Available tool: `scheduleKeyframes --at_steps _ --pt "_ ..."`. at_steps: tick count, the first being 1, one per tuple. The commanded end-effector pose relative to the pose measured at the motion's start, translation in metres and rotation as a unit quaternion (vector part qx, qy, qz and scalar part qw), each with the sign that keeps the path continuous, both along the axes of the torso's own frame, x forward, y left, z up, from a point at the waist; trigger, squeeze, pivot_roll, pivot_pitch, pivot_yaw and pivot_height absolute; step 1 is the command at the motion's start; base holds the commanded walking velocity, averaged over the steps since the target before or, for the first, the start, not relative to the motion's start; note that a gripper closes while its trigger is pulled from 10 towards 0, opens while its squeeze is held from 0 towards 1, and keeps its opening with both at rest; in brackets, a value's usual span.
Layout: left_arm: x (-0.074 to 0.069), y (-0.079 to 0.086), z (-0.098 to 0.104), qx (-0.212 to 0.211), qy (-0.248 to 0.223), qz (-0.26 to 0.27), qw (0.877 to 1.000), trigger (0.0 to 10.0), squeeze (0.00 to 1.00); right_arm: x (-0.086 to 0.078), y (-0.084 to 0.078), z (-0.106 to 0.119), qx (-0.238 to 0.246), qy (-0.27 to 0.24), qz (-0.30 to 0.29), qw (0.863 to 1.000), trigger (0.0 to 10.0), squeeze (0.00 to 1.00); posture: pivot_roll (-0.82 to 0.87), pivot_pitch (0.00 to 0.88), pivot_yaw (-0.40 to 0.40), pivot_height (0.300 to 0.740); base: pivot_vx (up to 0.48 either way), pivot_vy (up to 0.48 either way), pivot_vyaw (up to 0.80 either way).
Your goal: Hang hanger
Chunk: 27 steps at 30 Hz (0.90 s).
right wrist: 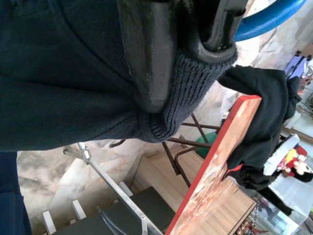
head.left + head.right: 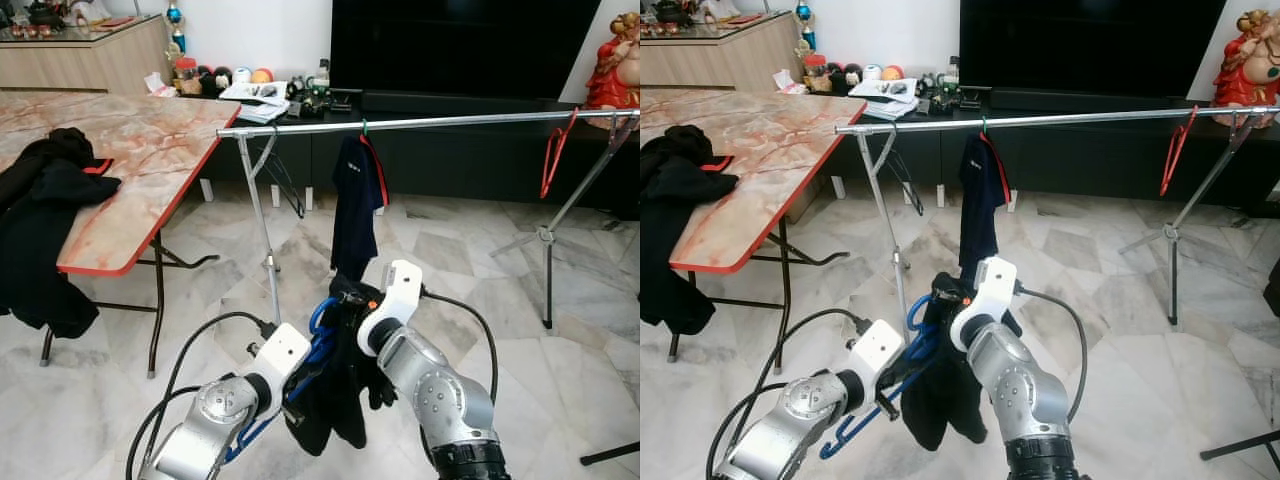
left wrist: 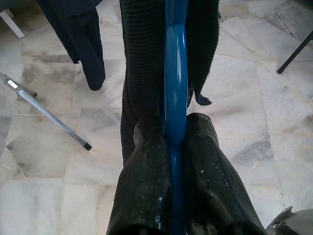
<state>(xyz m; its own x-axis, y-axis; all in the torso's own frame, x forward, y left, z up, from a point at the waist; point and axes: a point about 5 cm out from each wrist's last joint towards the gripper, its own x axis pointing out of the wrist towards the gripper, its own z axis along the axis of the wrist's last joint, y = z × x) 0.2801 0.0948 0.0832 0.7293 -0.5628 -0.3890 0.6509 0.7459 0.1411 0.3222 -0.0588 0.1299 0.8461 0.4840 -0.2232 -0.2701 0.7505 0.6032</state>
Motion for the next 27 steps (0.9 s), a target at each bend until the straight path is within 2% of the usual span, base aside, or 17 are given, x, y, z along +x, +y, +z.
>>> scheduleKeyframes --at_steps 1,3,4,5,7,10,12,15,19,23,27 --pt "0.004 -0.002 0.005 -0.009 -0.015 -0.001 1.000 10.0 0.00 -0.004 0.032 0.007 0.034 0.001 0.007 0.999 10.0 0.00 0.07 0.000 -0.030 0.740 0.000 0.000 0.00" --pt "0.004 -0.002 0.006 -0.010 -0.021 0.004 1.000 10.0 0.00 0.002 0.018 0.000 0.013 0.016 -0.034 0.999 10.0 0.00 0.07 0.000 -0.031 0.740 0.000 0.000 0.00" --pt "0.005 0.000 0.007 -0.011 -0.025 0.011 1.000 10.0 0.00 0.007 0.005 -0.005 0.010 0.034 -0.073 0.997 10.0 0.00 0.07 0.000 -0.031 0.740 0.000 0.000 0.00" --pt "0.005 0.000 0.007 -0.011 -0.025 0.011 1.000 10.0 0.00 0.007 0.005 -0.005 0.010 0.034 -0.073 0.997 10.0 0.00 0.07 0.000 -0.031 0.740 0.000 0.000 0.00" --pt "0.006 0.000 0.007 -0.013 -0.026 0.014 0.999 10.0 0.00 0.012 -0.010 -0.009 0.005 0.045 -0.108 0.993 10.0 0.00 0.07 0.000 -0.031 0.740 0.000 0.000 0.00" --pt "0.005 0.000 0.007 -0.014 -0.024 0.011 1.000 10.0 0.00 0.016 -0.021 -0.011 -0.006 0.041 -0.119 0.992 10.0 0.00 0.07 0.000 -0.031 0.740 0.000 0.000 0.00" --pt "0.005 -0.002 0.007 -0.017 -0.022 0.006 1.000 10.0 0.00 0.016 -0.021 -0.011 -0.007 0.033 -0.108 0.994 10.0 0.00 0.07 0.000 -0.030 0.740 0.000 0.000 0.00" --pt "0.003 -0.003 0.006 -0.020 -0.020 0.002 1.000 10.0 0.00 0.015 -0.012 -0.007 0.009 0.012 -0.068 0.998 10.0 0.00 0.07 0.000 -0.029 0.740 0.000 0.000 0.00" --pt "0.002 -0.005 0.006 -0.024 -0.019 -0.003 1.000 10.0 0.00 0.002 0.009 0.001 0.097 -0.001 0.011 0.995 10.0 0.00 0.07 0.000 -0.031 0.740 0.000 0.000 0.00" --pt "0.002 -0.003 0.006 -0.029 -0.019 0.000 0.999 10.0 0.00 -0.012 0.014 -0.006 0.088 0.007 0.051 0.995 10.0 0.00 0.08 0.000 -0.035 0.740 0.000 0.000 0.00" --pt "0.002 0.000 0.009 -0.047 -0.022 0.008 0.999 10.0 0.00 -0.025 0.002 -0.017 0.047 0.018 0.073 0.996 10.0 0.00 0.08 0.000 -0.035 0.740 0.000 0.000 0.00"
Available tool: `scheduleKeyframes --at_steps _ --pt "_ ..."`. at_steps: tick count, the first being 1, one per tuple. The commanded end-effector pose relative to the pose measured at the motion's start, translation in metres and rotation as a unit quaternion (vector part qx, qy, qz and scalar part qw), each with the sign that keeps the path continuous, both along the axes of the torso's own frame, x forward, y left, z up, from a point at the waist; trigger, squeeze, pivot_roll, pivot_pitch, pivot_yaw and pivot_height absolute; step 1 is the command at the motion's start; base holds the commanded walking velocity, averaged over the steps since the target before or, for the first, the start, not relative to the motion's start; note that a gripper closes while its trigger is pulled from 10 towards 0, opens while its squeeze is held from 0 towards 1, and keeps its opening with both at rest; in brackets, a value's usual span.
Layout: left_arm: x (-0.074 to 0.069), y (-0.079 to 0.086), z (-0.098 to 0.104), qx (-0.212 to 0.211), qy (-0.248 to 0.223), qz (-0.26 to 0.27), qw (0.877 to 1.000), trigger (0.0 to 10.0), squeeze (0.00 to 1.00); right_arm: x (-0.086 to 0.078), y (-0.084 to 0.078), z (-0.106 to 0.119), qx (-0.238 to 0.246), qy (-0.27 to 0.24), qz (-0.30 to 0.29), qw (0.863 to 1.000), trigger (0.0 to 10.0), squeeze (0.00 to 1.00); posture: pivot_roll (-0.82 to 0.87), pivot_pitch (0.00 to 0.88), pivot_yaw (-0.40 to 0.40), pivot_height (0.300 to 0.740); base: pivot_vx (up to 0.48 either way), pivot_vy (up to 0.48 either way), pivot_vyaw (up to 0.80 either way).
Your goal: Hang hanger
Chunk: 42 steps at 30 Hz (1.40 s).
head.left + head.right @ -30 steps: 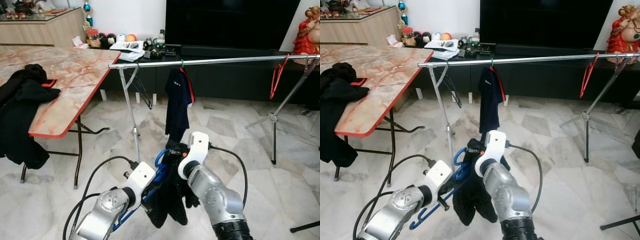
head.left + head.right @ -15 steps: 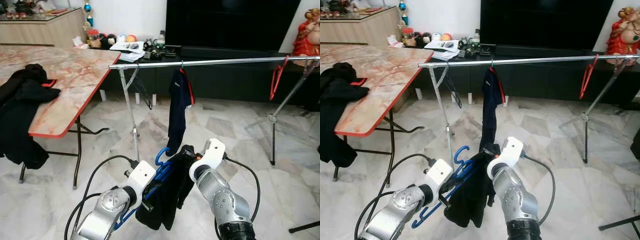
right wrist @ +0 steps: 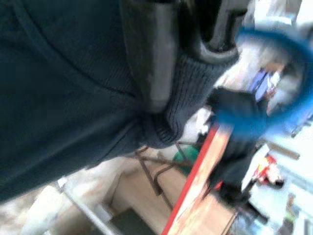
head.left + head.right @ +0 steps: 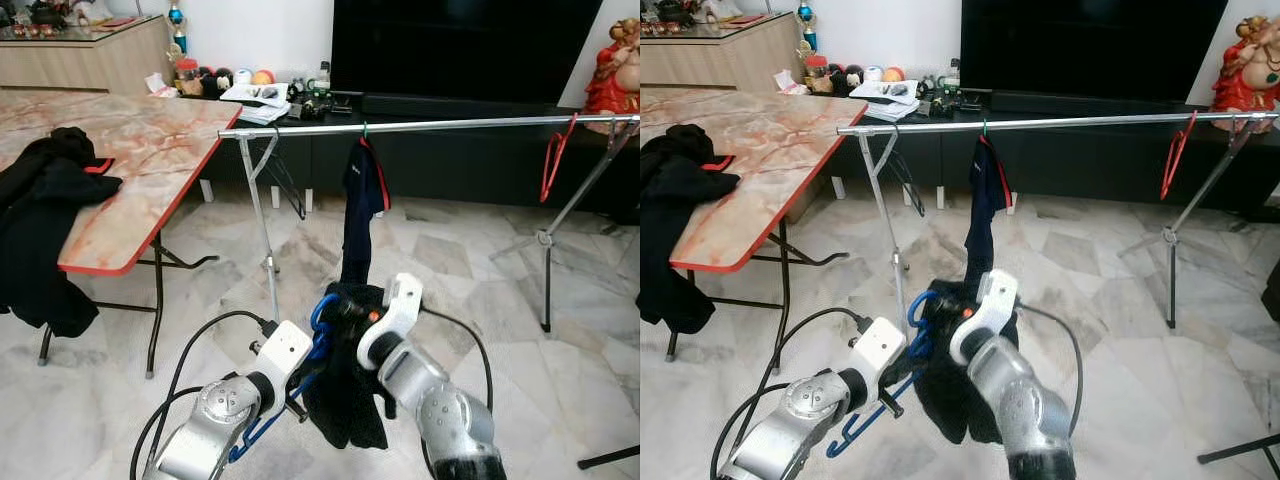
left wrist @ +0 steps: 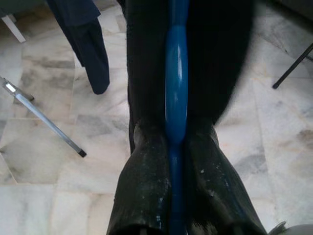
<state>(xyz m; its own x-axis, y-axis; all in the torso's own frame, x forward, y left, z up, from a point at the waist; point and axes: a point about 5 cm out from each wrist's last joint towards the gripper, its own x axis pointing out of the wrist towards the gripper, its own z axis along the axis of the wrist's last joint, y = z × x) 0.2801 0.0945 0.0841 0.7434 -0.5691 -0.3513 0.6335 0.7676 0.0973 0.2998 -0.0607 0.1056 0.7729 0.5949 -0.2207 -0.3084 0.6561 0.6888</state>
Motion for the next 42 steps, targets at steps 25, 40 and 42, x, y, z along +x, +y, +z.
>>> scheduleKeyframes --at_steps 25,40,42 --pt "0.000 -0.004 0.017 -0.073 -0.017 -0.027 0.997 10.0 0.00 -0.022 -0.016 0.020 -0.100 -0.141 0.108 0.979 10.0 0.00 0.06 0.000 -0.023 0.740 0.000 0.000 0.00" --pt "-0.010 -0.009 0.012 -0.081 0.010 -0.068 0.994 10.0 0.00 -0.011 -0.023 0.049 -0.050 -0.232 0.128 0.963 10.0 0.00 0.06 0.000 -0.029 0.740 0.000 0.000 0.00" --pt "-0.011 -0.009 0.012 -0.081 0.012 -0.071 0.994 10.0 0.00 -0.011 -0.023 0.051 -0.044 -0.238 0.131 0.961 10.0 0.00 0.06 0.000 -0.028 0.740 0.000 0.000 0.00"
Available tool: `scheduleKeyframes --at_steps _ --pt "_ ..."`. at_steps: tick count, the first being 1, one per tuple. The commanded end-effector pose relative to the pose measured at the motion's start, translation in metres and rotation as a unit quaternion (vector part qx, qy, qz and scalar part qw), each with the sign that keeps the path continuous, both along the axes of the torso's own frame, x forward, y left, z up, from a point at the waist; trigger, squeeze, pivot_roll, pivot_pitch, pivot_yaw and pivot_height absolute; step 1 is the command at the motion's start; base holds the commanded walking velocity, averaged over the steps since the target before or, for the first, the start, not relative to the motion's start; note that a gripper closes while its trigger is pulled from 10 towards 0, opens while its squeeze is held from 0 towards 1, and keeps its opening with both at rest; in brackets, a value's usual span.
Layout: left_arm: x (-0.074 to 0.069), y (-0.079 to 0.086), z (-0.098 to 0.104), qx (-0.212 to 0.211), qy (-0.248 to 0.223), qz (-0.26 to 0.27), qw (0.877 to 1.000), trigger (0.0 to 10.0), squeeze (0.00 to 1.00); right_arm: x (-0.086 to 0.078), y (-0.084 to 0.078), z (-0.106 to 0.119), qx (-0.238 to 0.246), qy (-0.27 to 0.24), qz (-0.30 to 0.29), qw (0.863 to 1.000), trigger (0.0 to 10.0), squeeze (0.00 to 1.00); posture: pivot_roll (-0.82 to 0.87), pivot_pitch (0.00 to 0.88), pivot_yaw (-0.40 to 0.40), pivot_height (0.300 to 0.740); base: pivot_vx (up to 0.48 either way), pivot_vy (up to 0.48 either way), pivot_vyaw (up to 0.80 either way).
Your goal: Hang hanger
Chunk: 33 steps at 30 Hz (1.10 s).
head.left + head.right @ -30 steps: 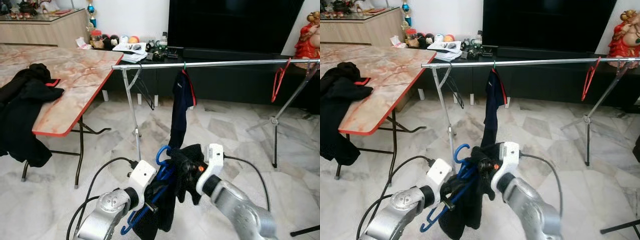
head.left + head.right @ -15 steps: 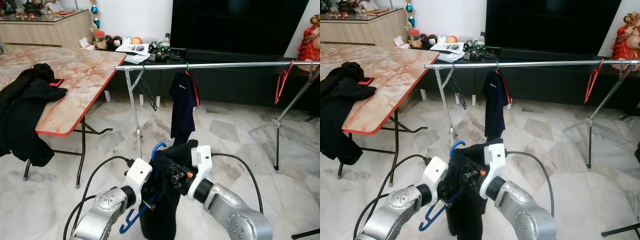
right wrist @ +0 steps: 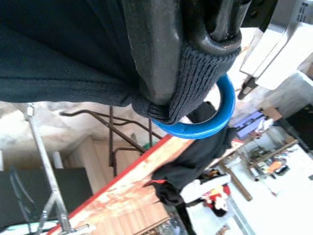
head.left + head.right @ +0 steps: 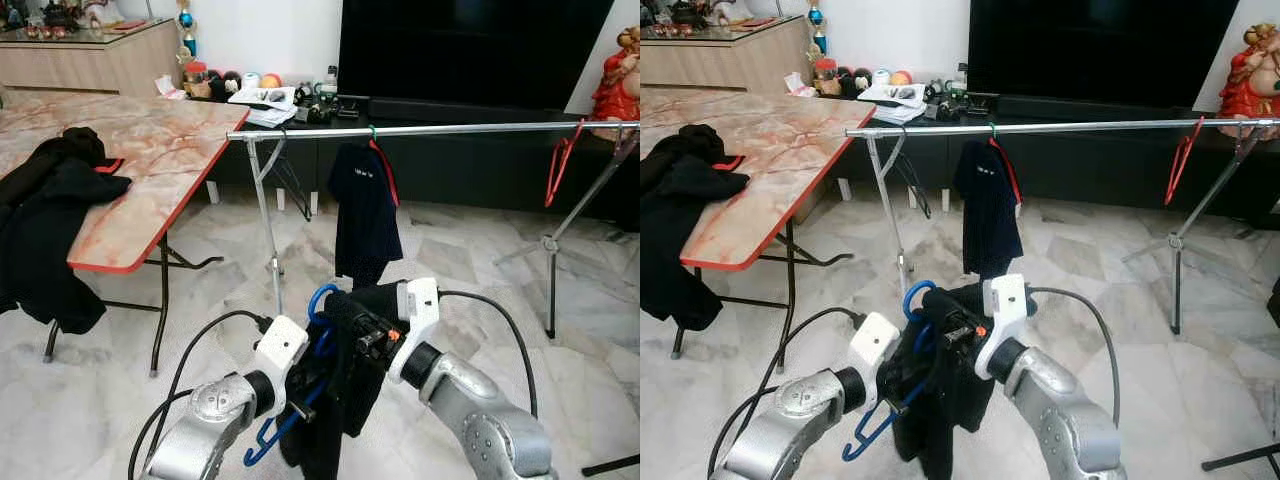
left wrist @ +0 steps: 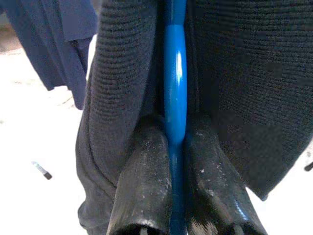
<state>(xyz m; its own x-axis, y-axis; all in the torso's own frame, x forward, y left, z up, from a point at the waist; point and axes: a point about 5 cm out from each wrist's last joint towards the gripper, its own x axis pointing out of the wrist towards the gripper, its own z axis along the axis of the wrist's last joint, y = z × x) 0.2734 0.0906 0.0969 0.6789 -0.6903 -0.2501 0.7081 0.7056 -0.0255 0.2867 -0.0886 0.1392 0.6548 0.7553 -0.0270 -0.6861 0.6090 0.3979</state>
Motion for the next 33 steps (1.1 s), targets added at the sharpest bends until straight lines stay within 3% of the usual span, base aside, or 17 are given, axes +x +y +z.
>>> scheduleKeyframes --at_steps 1,5,10,11,12,13,14,21,28,33 --pt "-0.005 -0.005 -0.001 0.001 0.009 -0.022 1.000 10.0 0.00 0.002 0.005 0.018 0.026 -0.038 0.018 0.999 10.0 0.00 0.06 0.000 -0.028 0.740 0.000 0.000 0.00" --pt "-0.006 -0.007 -0.001 0.000 0.009 -0.030 1.000 10.0 0.00 -0.002 0.009 0.017 0.009 -0.048 0.052 0.997 10.0 0.00 0.06 0.000 -0.028 0.740 0.000 0.000 0.00" --pt "-0.004 -0.008 0.001 -0.002 0.006 -0.026 1.000 10.0 0.00 -0.010 0.008 -0.003 -0.058 -0.035 0.075 0.995 10.0 0.00 0.06 0.000 -0.027 0.740 0.000 0.000 0.00" --pt "-0.004 -0.007 0.001 -0.003 0.006 -0.026 1.000 10.0 0.00 -0.010 0.007 -0.005 -0.065 -0.031 0.075 0.995 10.0 0.20 0.06 0.000 -0.026 0.740 0.000 0.000 0.00" --pt "-0.004 -0.007 0.001 -0.003 0.006 -0.026 1.000 10.0 0.00 -0.010 0.007 -0.006 -0.066 -0.031 0.074 0.995 10.0 0.76 0.06 0.000 -0.026 0.740 0.000 0.000 0.00" --pt "-0.004 -0.008 0.001 -0.004 0.007 -0.026 1.000 10.0 0.00 -0.010 0.006 -0.006 -0.066 -0.032 0.074 0.995 10.0 0.76 0.06 0.000 -0.026 0.740 0.000 0.000 0.00" --pt "-0.004 -0.008 0.001 -0.004 0.007 -0.026 1.000 10.0 0.00 -0.010 0.006 -0.006 -0.066 -0.030 0.071 0.995 10.0 0.98 0.06 0.000 -0.026 0.740 0.000 0.000 0.00" --pt "-0.002 -0.006 0.001 -0.007 0.009 -0.016 1.000 10.0 0.00 -0.009 -0.004 -0.008 -0.097 -0.033 0.062 0.993 10.0 0.97 0.06 0.000 -0.030 0.740 0.000 0.000 0.00" --pt "0.000 -0.004 0.002 -0.011 0.006 -0.004 1.000 10.0 0.00 -0.014 -0.034 -0.016 -0.132 -0.021 0.027 0.991 10.0 0.97 0.04 0.000 -0.026 0.740 0.000 0.000 0.00" --pt "0.003 -0.003 0.002 -0.011 0.002 0.005 1.000 10.0 0.00 -0.017 -0.044 -0.020 -0.153 -0.017 0.027 0.988 10.0 0.97 0.04 0.000 -0.026 0.740 0.000 0.000 0.00"
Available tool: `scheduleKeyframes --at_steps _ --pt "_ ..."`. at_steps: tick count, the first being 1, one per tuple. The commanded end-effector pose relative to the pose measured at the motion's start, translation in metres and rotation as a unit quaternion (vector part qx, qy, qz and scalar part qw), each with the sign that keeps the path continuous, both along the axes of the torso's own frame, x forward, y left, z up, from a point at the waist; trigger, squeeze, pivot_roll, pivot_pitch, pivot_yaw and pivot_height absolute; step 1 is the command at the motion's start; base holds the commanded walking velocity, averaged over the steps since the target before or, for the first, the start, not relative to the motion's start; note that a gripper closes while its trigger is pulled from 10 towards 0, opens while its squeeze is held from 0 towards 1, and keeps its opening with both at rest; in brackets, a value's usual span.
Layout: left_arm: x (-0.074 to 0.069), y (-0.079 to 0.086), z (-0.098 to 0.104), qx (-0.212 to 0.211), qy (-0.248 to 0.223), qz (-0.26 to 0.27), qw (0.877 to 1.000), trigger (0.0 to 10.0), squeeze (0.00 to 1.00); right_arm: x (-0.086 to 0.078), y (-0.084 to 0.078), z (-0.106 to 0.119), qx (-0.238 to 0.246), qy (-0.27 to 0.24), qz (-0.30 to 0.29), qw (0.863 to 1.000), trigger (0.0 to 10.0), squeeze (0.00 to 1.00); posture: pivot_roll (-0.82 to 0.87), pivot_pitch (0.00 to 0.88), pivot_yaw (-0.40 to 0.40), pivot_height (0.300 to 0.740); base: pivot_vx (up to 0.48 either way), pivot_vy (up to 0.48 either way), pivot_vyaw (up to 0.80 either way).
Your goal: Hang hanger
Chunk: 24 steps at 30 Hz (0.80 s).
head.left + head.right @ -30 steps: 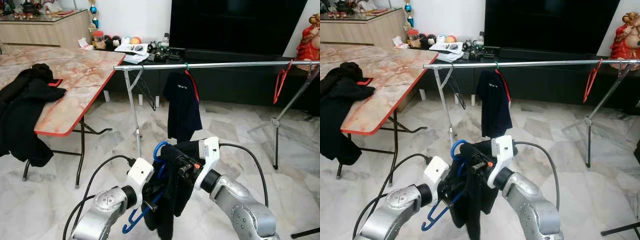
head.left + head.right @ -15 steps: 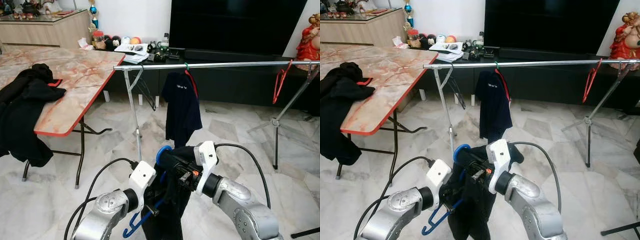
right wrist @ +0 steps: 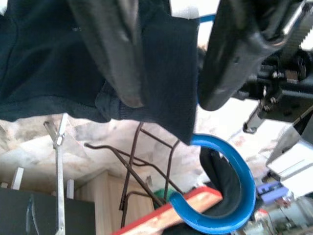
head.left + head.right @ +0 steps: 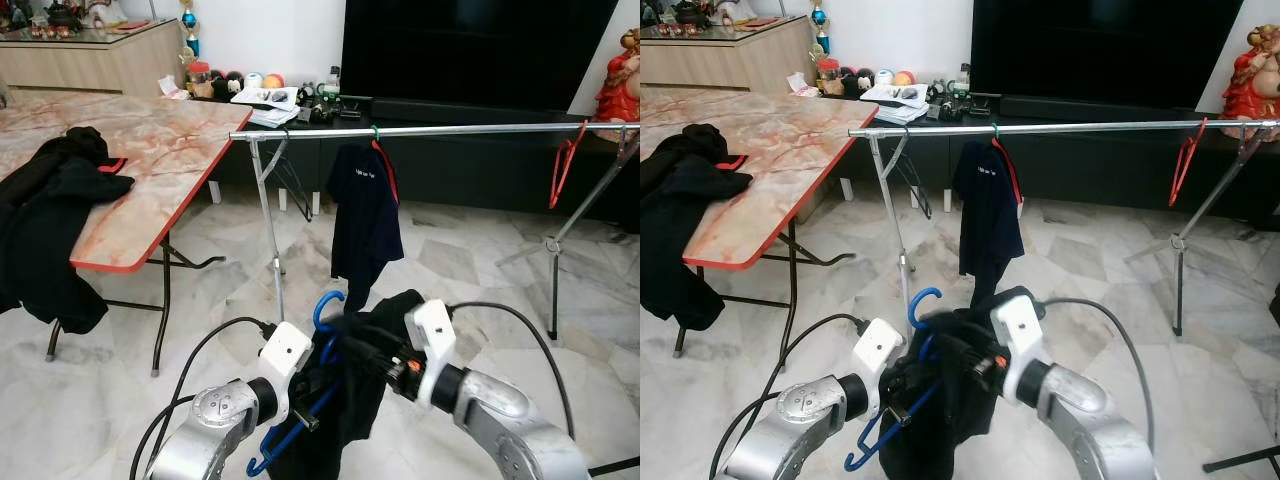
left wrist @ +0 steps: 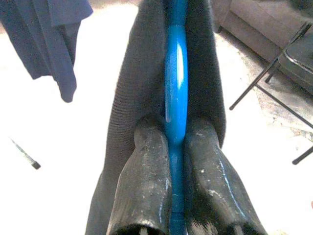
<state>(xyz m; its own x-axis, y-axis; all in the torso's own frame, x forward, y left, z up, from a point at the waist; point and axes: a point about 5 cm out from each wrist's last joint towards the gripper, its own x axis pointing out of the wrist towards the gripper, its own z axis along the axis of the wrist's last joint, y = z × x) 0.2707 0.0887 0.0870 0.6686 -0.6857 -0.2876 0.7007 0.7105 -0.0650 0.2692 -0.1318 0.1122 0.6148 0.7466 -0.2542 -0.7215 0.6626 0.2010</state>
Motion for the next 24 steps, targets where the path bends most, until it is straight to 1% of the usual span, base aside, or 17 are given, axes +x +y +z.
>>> scheduleKeyframes --at_steps 1,3,5,8,10,11,12,13,15,17,21,22,23,24 --pt "0.007 -0.001 0.012 -0.010 -0.027 0.007 1.000 10.0 0.00 0.000 -0.005 0.006 -0.015 -0.017 0.002 1.000 10.0 0.97 0.04 0.000 -0.026 0.740 0.000 0.000 0.00" --pt "0.008 0.000 0.012 -0.009 -0.028 0.010 1.000 10.0 0.00 0.000 -0.009 0.005 -0.020 -0.019 -0.002 1.000 10.0 0.97 0.04 0.000 -0.024 0.740 0.000 0.000 0.00" --pt "0.008 0.001 0.012 -0.009 -0.028 0.010 0.999 10.0 0.00 0.000 -0.010 0.006 -0.017 -0.020 -0.001 1.000 10.0 0.98 0.04 0.000 -0.024 0.740 0.000 0.000 0.00" --pt "0.009 0.002 0.012 -0.010 -0.031 0.014 0.999 10.0 0.00 -0.007 0.000 0.013 0.000 -0.034 0.039 0.999 10.0 0.97 0.04 0.000 -0.025 0.740 0.000 0.000 0.00" --pt "0.010 0.002 0.013 -0.014 -0.032 0.018 0.999 10.0 0.00 -0.011 0.002 0.014 0.001 -0.033 0.056 0.998 10.0 0.96 0.04 0.000 -0.024 0.740 0.000 0.000 0.00" --pt "0.011 0.002 0.014 -0.016 -0.033 0.021 0.999 10.0 0.00 -0.015 0.003 0.013 -0.008 -0.034 0.076 0.996 10.0 0.95 0.04 0.000 -0.023 0.740 0.000 0.000 0.00" --pt "0.011 0.002 0.014 -0.016 -0.033 0.021 0.999 10.0 0.00 -0.015 0.003 0.013 -0.008 -0.034 0.076 0.996 10.0 0.95 0.04 0.000 -0.023 0.740 0.000 0.000 0.00" --pt "0.011 0.002 0.014 -0.016 -0.033 0.021 0.999 10.0 0.00 -0.017 0.003 0.011 -0.018 -0.032 0.083 0.996 10.0 0.95 0.04 0.000 -0.024 0.740 0.000 0.000 0.00" --pt "0.012 0.003 0.014 -0.015 -0.035 0.023 0.999 10.0 0.00 -0.026 -0.001 0.004 -0.060 -0.023 0.109 0.992 10.0 0.95 0.04 0.000 -0.024 0.740 0.000 0.000 0.00" --pt "0.013 0.004 0.015 -0.017 -0.037 0.029 0.999 10.0 0.00 -0.032 -0.006 0.001 -0.071 -0.017 0.116 0.991 10.0 0.96 0.03 0.000 -0.024 0.740 0.000 0.000 0.00" --pt "0.013 0.003 0.015 -0.018 -0.037 0.029 0.999 10.0 0.00 -0.036 -0.014 0.000 -0.101 -0.016 0.121 0.987 10.0 0.96 0.04 0.000 -0.024 0.740 0.000 0.000 0.00" --pt "0.013 0.003 0.014 -0.019 -0.036 0.025 0.999 10.0 0.00 -0.024 -0.030 0.000 -0.147 -0.034 0.072 0.986 10.0 0.85 0.03 0.000 -0.021 0.740 0.000 0.000 0.00" --pt "0.012 0.002 0.014 -0.017 -0.035 0.020 0.999 10.0 0.00 -0.016 -0.039 0.002 -0.169 -0.044 0.040 0.984 10.0 0.00 0.03 0.000 -0.021 0.740 0.000 0.000 0.00" --pt "0.012 0.002 0.014 -0.016 -0.034 0.016 0.999 10.0 0.00 -0.011 -0.046 0.003 -0.183 -0.049 0.020 0.982 10.0 0.00 0.03 0.000 -0.021 0.740 0.000 0.000 0.00"
